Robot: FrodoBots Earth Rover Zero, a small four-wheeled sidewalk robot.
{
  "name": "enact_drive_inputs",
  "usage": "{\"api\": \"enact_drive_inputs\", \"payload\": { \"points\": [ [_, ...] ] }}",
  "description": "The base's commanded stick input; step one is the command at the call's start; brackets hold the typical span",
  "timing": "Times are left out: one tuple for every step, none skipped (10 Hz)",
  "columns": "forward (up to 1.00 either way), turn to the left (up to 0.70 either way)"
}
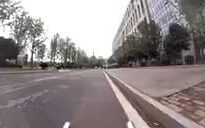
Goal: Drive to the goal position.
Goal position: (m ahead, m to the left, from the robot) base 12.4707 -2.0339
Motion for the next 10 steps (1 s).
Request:
{"api": "enact_drive_inputs", "payload": {
  "points": [
    [0.6,0.0],
    [0.6,0.0],
    [0.6,0.0],
    [0.6,0.0],
    [0.6,0.0],
    [0.6,0.0],
    [0.6,0.0],
    [0.6,0.0],
    [0.6,0.0],
    [0.6,0.0]
  ]
}}
